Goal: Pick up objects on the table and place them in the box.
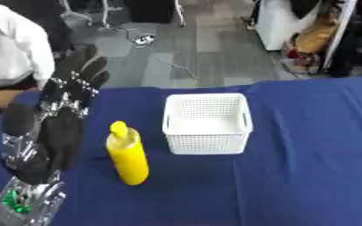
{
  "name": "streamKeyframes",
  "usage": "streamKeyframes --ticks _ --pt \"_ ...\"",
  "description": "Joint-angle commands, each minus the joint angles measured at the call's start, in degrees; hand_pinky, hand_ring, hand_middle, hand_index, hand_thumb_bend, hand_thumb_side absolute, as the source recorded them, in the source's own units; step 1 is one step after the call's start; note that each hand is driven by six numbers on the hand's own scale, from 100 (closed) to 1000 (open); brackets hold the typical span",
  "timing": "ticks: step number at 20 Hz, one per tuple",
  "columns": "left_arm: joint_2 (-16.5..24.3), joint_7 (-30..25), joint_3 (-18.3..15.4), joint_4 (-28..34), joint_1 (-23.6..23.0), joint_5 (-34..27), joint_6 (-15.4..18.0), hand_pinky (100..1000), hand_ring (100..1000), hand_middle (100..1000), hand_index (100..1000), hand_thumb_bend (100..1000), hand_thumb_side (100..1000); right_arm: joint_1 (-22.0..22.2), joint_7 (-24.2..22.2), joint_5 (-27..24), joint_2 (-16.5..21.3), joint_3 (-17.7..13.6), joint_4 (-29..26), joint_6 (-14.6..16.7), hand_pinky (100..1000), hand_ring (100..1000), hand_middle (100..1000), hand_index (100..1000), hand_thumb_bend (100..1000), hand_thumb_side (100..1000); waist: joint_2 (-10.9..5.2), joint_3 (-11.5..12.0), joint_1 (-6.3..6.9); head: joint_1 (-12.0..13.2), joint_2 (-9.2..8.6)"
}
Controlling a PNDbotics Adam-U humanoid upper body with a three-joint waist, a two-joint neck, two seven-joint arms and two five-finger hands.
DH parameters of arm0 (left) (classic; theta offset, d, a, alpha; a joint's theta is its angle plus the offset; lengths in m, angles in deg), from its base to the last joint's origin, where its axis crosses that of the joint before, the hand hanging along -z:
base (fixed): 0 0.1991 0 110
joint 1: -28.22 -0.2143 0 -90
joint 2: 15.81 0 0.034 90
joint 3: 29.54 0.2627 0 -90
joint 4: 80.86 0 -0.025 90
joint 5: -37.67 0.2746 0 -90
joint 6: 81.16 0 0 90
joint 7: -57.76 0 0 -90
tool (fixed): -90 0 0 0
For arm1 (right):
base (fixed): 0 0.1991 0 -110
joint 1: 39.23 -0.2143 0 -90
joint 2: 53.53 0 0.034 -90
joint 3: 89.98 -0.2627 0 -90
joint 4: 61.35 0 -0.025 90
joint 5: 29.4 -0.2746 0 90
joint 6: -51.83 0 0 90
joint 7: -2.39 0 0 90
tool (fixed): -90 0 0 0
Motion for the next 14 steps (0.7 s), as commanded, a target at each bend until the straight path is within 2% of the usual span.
streamKeyframes --ticks 1,4,9,14 --pt "3.64 -0.42 -1.85 1.08 0.49 1.72 -1.12 942 961 1000 996 454 1000 -0.71 0.1 0.06 0.79 -0.72 -0.57 0.18 276 367 475 662 100 957 -0.54 -0.15 -0.07 0.24 -0.86" --pt "8.22 -0.99 -2.85 1.08 0.72 4.47 -2.6 955 954 1000 990 431 1000 -0.61 0.05 0.44 0.86 -0.76 -0.57 0.14 276 368 475 661 100 958 -0.67 -0.27 0.21 0.57 -0.63" --pt "18.77 -2.4 -3.44 1.08 0.63 10.08 -8.02 924 930 1000 987 399 1000 -0.45 0.15 0.67 1.13 -0.64 -0.57 0.09 276 368 475 661 100 958 -0.88 -0.67 0.72 0.56 -0.32" --pt "24.85 -5.8 -2.54 0.99 1.42 15.08 -13.74 952 946 1000 985 387 1000 -0.48 0.04 0.51 1.14 -0.38 -0.57 0.0 276 368 475 663 100 958 -1.09 -1.1 0.95 0.85 -0.16"
